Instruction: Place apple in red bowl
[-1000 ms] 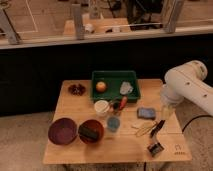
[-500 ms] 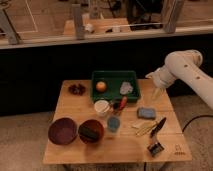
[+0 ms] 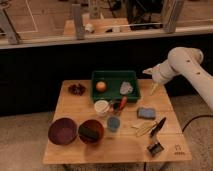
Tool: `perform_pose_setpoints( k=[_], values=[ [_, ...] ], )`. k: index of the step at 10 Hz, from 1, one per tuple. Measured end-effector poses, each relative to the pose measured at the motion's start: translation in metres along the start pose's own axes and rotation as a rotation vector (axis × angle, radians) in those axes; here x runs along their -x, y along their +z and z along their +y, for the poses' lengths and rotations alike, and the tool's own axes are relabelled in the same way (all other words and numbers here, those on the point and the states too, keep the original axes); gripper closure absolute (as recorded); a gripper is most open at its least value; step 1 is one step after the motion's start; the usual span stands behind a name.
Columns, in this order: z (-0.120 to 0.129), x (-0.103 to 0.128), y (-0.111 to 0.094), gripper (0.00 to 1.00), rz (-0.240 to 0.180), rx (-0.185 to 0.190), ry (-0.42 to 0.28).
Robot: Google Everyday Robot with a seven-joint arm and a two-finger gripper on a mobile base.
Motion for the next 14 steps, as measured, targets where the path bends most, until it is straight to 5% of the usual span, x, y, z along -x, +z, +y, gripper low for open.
perform_pose_setpoints(
  k=[4, 8, 11, 14],
  values=[
    [-0.008, 0.007, 0.005, 0.20, -0.024, -0.037, 0.034],
    [-0.034, 0.084, 0.047, 0.20, -0.103, -0.063, 0.090],
    [-0.046, 0.128, 0.084, 0.20, -0.182, -0.043, 0.185],
    [-0.067, 0.134, 0.117, 0.20, -0.296, 0.008, 0.284]
  ],
)
